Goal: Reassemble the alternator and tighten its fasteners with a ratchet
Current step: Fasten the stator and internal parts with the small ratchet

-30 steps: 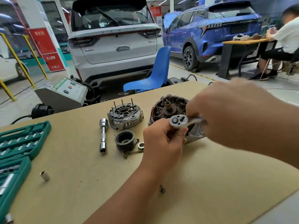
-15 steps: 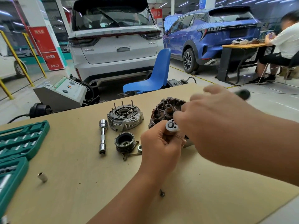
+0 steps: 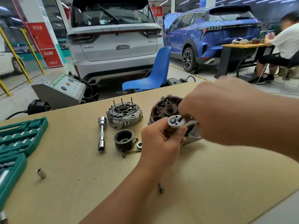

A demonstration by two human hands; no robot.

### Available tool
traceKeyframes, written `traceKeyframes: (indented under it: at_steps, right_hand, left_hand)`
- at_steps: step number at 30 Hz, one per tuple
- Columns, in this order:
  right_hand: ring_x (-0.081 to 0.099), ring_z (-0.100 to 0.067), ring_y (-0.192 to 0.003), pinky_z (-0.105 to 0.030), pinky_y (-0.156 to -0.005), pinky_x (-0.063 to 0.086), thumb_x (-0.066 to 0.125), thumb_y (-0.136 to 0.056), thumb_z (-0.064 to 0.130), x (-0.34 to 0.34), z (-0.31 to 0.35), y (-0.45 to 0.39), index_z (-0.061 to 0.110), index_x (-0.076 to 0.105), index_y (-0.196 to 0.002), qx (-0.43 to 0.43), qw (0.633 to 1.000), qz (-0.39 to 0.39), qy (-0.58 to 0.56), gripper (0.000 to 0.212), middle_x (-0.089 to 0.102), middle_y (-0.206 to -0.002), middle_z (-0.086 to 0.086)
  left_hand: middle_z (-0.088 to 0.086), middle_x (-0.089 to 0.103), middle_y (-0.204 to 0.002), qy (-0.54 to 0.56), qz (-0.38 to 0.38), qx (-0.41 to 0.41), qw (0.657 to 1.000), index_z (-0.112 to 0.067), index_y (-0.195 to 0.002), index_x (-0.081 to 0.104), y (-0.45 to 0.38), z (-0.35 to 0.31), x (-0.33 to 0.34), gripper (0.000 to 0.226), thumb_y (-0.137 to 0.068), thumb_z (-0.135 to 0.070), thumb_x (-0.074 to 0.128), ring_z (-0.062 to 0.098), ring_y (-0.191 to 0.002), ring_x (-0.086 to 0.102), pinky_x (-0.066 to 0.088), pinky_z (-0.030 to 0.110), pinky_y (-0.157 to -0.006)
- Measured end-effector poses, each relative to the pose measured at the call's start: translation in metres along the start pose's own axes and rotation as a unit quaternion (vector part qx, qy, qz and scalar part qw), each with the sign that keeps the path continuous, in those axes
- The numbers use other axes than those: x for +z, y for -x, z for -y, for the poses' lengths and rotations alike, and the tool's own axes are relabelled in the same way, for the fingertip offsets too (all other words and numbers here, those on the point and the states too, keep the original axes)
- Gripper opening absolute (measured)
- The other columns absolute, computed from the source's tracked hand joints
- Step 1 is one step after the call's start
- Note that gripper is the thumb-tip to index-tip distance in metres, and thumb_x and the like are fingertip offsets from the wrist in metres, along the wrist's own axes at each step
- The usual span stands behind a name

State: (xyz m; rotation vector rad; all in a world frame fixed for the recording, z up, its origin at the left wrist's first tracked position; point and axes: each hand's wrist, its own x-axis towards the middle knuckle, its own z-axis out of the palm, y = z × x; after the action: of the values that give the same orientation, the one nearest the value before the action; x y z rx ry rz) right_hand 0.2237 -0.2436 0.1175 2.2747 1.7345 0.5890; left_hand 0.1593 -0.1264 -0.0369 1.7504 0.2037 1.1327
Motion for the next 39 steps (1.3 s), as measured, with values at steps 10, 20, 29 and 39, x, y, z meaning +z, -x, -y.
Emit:
traceKeyframes:
  at_steps: [10,20,29,39]
  right_hand:
    - [0.048,-0.009,-0.060,-0.025,-0.055,0.036,0.054,-0.085,0.027,-0.002,-0.002,-0.002,0.028,0.044,-0.072,-0.005,1.000,0.020,-0.003,0.017,0.047,-0.073,0.009]
    - [0.057,-0.015,-0.068,-0.048,-0.095,0.044,0.057,-0.080,0.026,0.000,0.004,0.000,0.026,0.051,-0.072,-0.003,1.000,-0.003,0.020,0.011,0.054,-0.069,0.011]
    - [0.048,-0.013,-0.053,-0.028,-0.060,0.037,0.058,-0.076,0.027,0.001,0.008,-0.002,0.024,0.047,-0.066,-0.010,1.000,0.000,-0.016,0.015,0.049,-0.063,0.008]
    - [0.047,-0.009,-0.053,-0.023,-0.046,0.028,0.058,-0.081,0.031,0.007,-0.002,-0.004,0.029,0.053,-0.075,0.007,1.000,-0.007,0.010,0.008,0.047,-0.069,0.009]
  left_hand:
    - [-0.001,0.070,-0.070,0.004,-0.010,-0.008,1.000,-0.024,-0.082,0.074,0.000,0.001,0.000,0.008,-0.089,-0.023,0.071,0.027,-0.065,0.068,0.060,0.045,-0.063]
    - [-0.007,0.068,-0.069,0.002,-0.006,0.008,1.000,-0.029,-0.078,0.073,0.001,0.000,0.000,0.017,-0.090,-0.019,0.070,0.023,-0.063,0.065,0.057,0.035,-0.060]
    - [-0.011,0.067,-0.066,0.004,-0.012,0.010,1.000,-0.027,-0.078,0.071,0.000,-0.002,0.000,0.018,-0.089,-0.012,0.070,0.008,-0.059,0.061,0.052,0.025,-0.057]
    - [-0.001,0.069,-0.068,0.006,-0.012,-0.006,1.000,-0.027,-0.079,0.074,0.002,0.000,0.000,0.011,-0.088,-0.022,0.073,0.024,-0.061,0.067,0.059,0.046,-0.058]
